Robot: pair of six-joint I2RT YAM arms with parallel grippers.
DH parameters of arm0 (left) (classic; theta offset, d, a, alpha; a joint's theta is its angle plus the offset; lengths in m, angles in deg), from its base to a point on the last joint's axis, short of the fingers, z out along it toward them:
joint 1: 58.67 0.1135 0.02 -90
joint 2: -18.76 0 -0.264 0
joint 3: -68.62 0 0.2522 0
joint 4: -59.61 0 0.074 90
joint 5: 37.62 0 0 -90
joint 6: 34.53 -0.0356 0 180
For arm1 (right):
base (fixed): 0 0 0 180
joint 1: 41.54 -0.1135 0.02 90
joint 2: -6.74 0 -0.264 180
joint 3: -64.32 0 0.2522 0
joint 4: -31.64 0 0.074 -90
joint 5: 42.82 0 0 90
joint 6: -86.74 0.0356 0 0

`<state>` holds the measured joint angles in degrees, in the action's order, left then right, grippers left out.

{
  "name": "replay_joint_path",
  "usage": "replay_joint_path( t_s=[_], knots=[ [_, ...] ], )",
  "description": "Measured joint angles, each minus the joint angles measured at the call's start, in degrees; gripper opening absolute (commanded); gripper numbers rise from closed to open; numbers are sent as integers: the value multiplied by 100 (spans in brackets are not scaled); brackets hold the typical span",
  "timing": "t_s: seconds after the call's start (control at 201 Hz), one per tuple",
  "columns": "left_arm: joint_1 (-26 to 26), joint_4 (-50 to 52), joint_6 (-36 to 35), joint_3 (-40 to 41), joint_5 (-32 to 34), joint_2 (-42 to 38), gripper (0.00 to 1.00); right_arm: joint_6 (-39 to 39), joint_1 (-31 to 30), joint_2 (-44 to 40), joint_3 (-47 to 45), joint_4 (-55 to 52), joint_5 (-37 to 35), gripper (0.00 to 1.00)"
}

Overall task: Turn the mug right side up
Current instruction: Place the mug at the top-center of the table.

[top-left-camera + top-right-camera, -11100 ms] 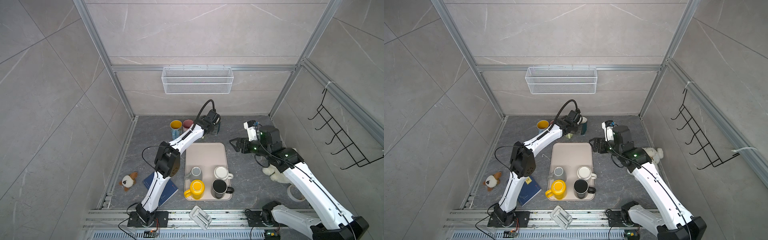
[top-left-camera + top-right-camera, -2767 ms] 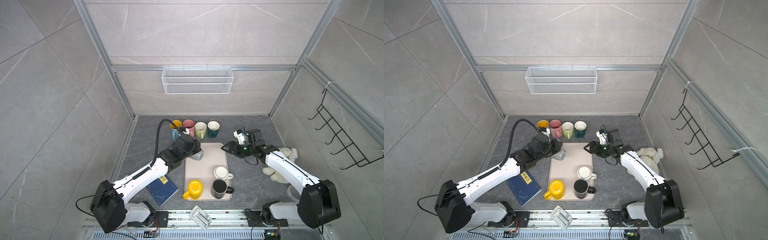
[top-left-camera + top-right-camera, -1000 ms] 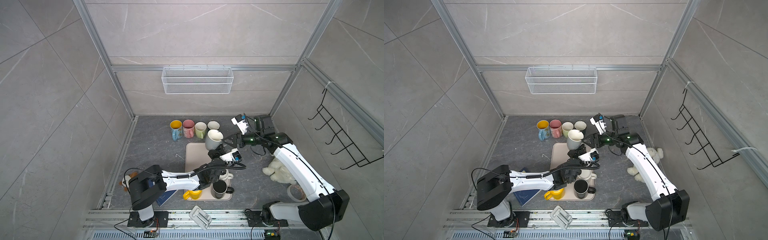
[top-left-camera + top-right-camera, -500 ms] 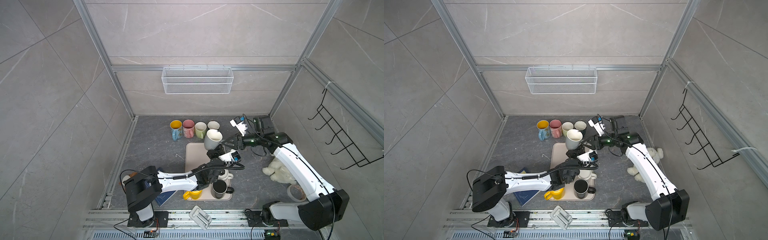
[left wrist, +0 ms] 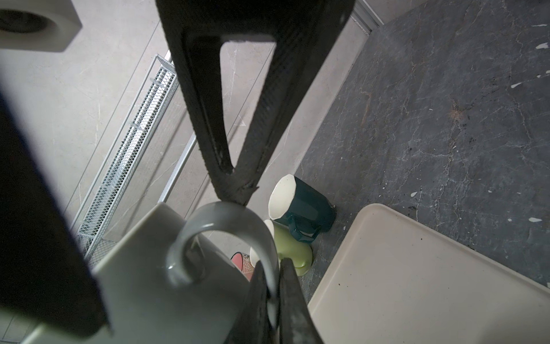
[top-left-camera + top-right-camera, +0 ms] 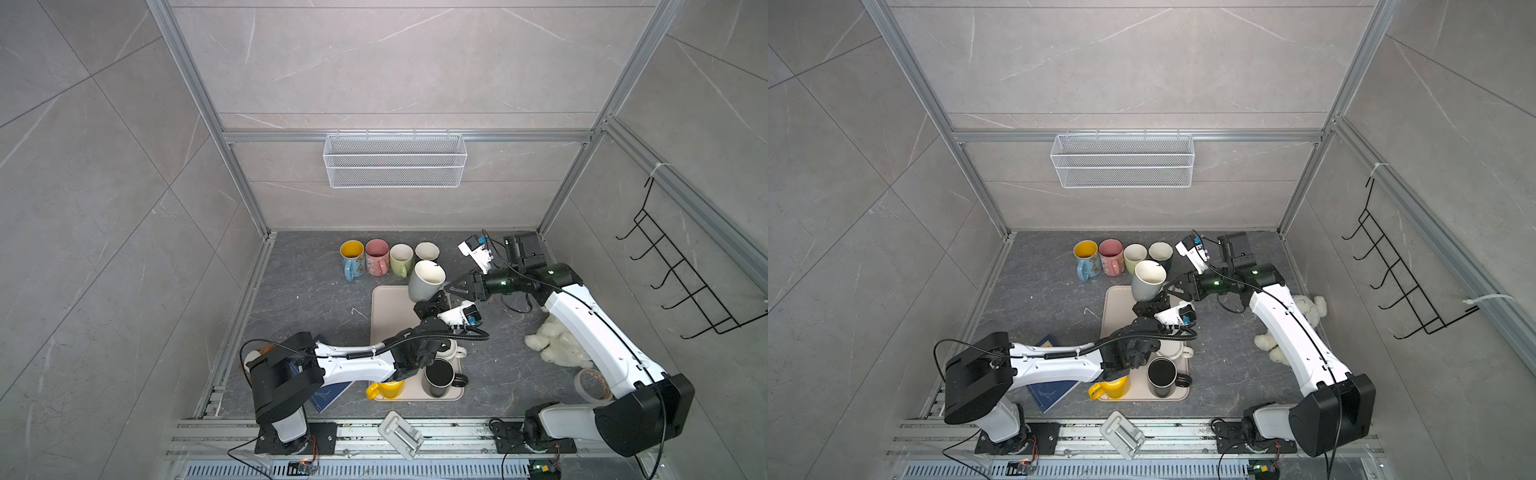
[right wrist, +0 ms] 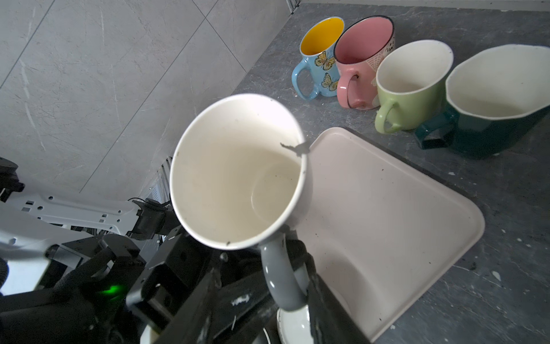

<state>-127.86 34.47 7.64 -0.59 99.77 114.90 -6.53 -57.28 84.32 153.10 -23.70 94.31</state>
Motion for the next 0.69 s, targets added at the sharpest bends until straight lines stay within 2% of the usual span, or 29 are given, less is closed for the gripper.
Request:
replay_joint_path(
  t_s=[0.224,0.692],
  knots=[
    [-7,0,-44,9,-15,-2,0,-107,-7,9,52,-131,-96,49],
    [9,-13,-37,24,-133,-205,0,-153,-118,291,142,-310,-328,36]
  ],
)
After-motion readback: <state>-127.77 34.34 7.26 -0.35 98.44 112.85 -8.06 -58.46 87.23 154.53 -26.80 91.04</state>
